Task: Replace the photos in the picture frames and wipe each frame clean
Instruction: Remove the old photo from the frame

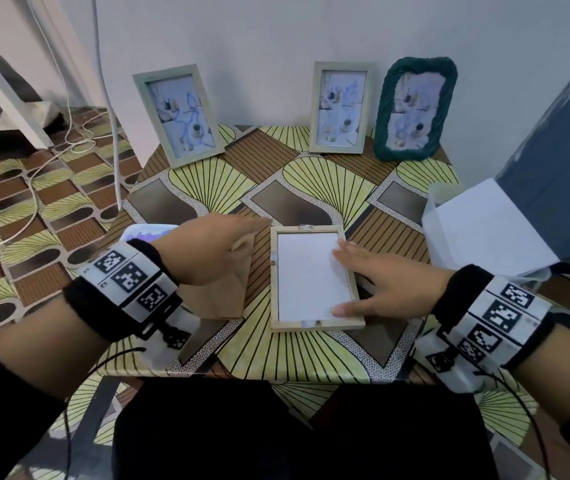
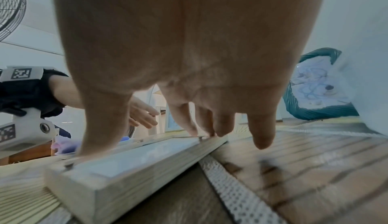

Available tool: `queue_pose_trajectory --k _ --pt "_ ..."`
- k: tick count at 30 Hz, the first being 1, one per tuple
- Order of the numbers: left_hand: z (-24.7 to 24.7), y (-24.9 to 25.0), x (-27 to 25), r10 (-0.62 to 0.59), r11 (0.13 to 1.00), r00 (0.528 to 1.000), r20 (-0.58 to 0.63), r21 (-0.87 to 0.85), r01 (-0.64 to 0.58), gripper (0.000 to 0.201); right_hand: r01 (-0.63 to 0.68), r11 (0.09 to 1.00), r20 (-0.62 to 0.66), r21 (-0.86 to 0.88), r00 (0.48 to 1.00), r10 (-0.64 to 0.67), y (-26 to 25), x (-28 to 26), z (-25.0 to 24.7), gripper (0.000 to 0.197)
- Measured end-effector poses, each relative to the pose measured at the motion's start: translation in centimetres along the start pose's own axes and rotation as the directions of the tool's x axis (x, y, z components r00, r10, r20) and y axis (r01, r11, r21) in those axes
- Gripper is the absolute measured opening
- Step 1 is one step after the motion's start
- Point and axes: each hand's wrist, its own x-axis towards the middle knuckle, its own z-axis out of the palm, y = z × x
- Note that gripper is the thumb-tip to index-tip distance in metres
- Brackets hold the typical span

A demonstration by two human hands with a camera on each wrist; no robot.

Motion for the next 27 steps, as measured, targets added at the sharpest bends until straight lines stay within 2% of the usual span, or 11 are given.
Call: queue_pose_trajectory --k 1,3,6,7,9,13,17,19,23,27 --pt "0.0 0.5 0.7 0.016 1.0 0.999 -0.033 0.01 -0.016 0.044 -0.006 1.0 -0.036 0.024 0.999 0.007 0.0 0.2 -0.3 0.105" --pt "0.2 1.3 2.1 0.034 0.998 0.999 -0.022 0.053 -0.033 0.039 -0.006 0.999 -0.161 0.045 0.987 0.013 0.0 0.5 -0.7 0.088" --pt "1.4 1.7 3.9 0.0 0.983 0.987 0.163 0.179 -0.03 0.055 -0.003 1.0 -0.332 -0.003 0.943 0.002 -0.3 0.9 -1.1 0.052" --pt "1.9 1.7 4.3 -0.016 0.974 0.97 0.243 0.223 -0.039 0.065 -0.01 1.0 -0.349 -0.027 0.937 0.0 -0.4 1.1 -1.2 0.045" --pt "2.8 1.6 4.5 -0.052 0.96 0.936 0.349 0.276 -0.05 0.076 -0.045 0.995 -0.332 -0.091 0.943 0.012 -0.7 1.5 -1.2 0.043" --pt "4.1 1.2 4.1 -0.066 0.951 0.94 0.335 0.308 -0.043 0.076 -0.095 0.962 -0.239 -0.257 0.97 0.032 -1.0 2.2 -0.4 0.057" --pt "4.7 1.1 3.6 -0.038 0.935 0.983 0.181 0.353 -0.029 0.074 -0.104 0.959 -0.232 -0.263 0.972 0.042 -0.8 2.0 0.0 0.068" --pt "4.8 1.4 3.3 -0.053 0.94 0.989 0.137 0.34 0.003 0.083 -0.101 0.962 -0.213 -0.254 0.976 0.046 -0.6 1.9 0.0 0.079" --pt "4.8 2.0 3.2 -0.089 0.951 0.96 0.267 0.31 0.001 0.126 -0.097 0.967 -0.158 -0.234 0.986 0.061 -0.3 1.6 0.3 0.118" --pt "4.7 1.9 3.4 0.019 0.949 0.95 0.312 0.293 -0.115 0.122 -0.089 0.974 -0.136 -0.21 0.989 0.061 0.3 1.7 0.9 0.129"
